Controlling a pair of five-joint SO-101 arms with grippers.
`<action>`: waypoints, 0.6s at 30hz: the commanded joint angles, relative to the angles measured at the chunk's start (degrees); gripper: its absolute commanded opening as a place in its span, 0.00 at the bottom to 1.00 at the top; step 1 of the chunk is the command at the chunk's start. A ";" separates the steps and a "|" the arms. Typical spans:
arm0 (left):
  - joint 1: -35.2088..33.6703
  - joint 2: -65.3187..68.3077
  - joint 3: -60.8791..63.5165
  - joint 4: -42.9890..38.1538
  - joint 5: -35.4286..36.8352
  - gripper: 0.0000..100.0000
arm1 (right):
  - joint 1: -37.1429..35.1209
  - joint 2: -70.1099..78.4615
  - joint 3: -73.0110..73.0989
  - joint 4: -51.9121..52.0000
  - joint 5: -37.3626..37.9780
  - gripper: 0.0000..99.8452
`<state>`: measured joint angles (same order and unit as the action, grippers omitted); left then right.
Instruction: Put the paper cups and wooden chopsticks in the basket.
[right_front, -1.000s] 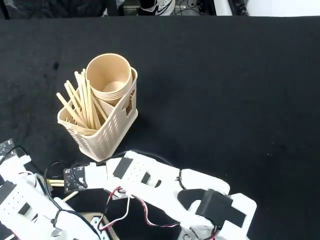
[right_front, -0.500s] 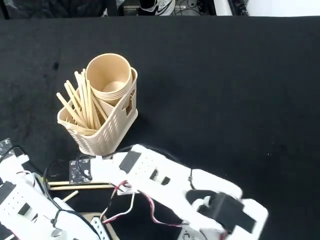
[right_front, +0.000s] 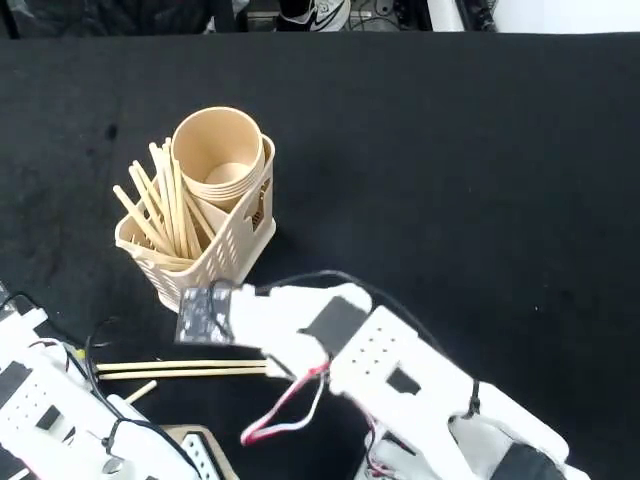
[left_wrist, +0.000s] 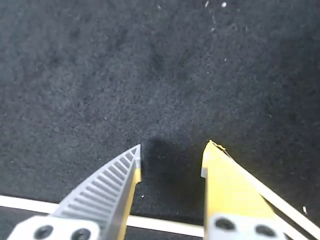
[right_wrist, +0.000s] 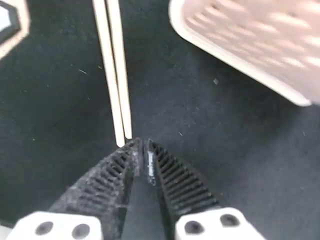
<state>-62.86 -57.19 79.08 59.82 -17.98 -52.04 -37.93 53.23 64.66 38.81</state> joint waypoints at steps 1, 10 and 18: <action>-0.48 -0.53 -3.12 -0.09 0.88 0.20 | -6.42 -1.54 2.15 -5.63 -2.11 0.05; -0.57 -0.53 -2.68 0.00 0.70 0.20 | -11.25 14.73 1.01 -16.26 -4.22 0.16; 0.04 -0.53 -0.92 -0.18 0.62 0.20 | -10.99 33.19 -9.01 -17.58 -5.45 0.16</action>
<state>-62.86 -57.19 79.08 59.82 -17.63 -62.59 -8.13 49.10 47.78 34.51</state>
